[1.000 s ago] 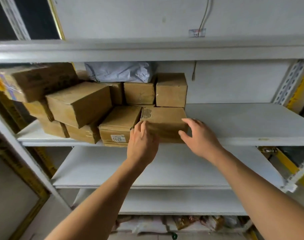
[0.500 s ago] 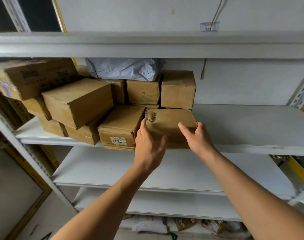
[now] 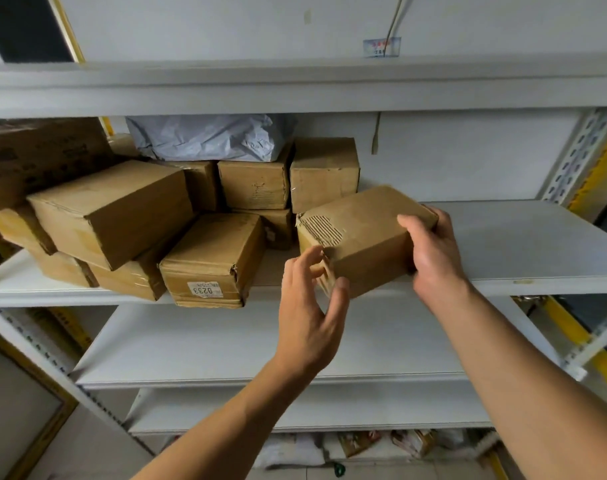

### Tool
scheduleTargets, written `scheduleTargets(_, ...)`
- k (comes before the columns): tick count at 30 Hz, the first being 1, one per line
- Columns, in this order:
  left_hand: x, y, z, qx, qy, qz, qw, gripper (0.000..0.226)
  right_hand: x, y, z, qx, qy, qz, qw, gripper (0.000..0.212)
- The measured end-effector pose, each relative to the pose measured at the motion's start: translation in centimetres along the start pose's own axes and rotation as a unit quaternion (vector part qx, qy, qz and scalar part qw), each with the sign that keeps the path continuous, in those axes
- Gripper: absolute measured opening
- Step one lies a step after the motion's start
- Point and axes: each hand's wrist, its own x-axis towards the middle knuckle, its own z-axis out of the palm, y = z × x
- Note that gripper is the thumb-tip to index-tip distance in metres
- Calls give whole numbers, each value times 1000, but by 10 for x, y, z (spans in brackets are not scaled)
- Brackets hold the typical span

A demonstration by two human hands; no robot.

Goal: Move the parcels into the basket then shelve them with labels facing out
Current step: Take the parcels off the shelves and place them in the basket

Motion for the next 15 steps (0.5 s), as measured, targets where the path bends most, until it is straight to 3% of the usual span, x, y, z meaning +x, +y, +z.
scheduleTargets(3, 26, -7, -2, -2, -12, -47, 999, 63, 6, -17, -24, -3, 7, -10, 1000, 28)
scheduleTargets(6, 52, -14, -3, -118, -91, -242, 959, 94, 4, -23, -46, -11, 1, 7, 1000, 24)
scheduleTargets(8, 57, -13, -1, -220, -202, -334, 894, 84, 0, -24, -58, -9, 4, 13, 1000, 20)
scheduleTargets(10, 54, -12, 4, -295, -277, -362, 840, 67, -5, -22, -69, -13, 9, 12, 1000, 21)
scheduleTargets(13, 39, -12, 23, -317, -294, -350, 831, 49, -16, -14, -84, -36, 13, 8, 999, 36)
scheduleTargets(15, 26, -13, 41, -318, -280, -341, 839, 40, -25, -7, -97, -43, 25, 19, 999, 61)
